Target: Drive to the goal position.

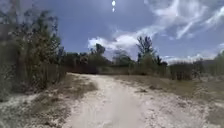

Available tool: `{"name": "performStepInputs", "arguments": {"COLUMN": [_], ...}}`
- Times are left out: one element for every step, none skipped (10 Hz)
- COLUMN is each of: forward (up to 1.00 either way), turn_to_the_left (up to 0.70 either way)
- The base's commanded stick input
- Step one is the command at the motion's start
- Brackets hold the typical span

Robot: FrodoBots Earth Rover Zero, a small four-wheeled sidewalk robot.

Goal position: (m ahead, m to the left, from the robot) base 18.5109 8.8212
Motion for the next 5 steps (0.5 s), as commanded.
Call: {"name": "performStepInputs", "arguments": {"forward": [0.50, 0.50, 0.50, 0.50, 0.50], "turn_to_the_left": [0.00, 0.00, 0.00, 0.00, 0.05]}}
